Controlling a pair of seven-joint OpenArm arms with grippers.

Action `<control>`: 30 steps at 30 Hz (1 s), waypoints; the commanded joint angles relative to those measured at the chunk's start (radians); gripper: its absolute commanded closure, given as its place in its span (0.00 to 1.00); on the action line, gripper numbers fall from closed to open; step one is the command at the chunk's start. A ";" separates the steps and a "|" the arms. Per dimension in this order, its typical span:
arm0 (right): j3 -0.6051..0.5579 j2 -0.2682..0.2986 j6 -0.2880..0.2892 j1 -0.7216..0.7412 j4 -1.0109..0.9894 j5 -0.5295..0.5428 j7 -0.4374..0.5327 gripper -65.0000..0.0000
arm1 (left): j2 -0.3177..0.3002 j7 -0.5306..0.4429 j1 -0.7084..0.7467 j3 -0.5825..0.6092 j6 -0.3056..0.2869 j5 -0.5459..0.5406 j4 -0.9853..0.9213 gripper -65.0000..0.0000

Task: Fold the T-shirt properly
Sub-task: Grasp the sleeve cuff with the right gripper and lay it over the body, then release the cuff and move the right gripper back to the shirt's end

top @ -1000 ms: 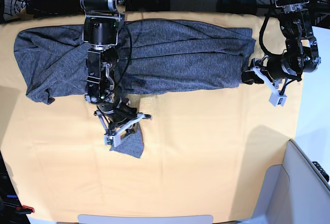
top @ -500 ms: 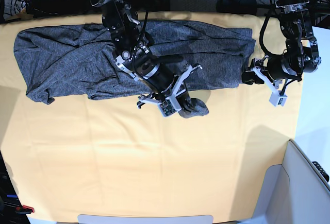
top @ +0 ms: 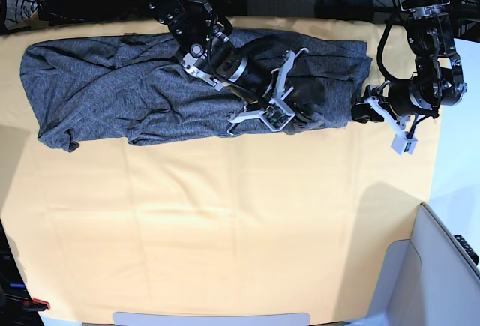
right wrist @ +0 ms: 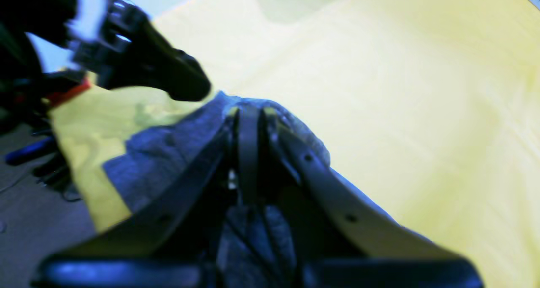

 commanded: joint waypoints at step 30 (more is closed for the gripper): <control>-0.272 -0.011 0.004 0.103 -0.159 0.005 0.024 0.34 | -0.017 -0.011 -0.014 -0.009 -0.001 -0.015 0.016 0.67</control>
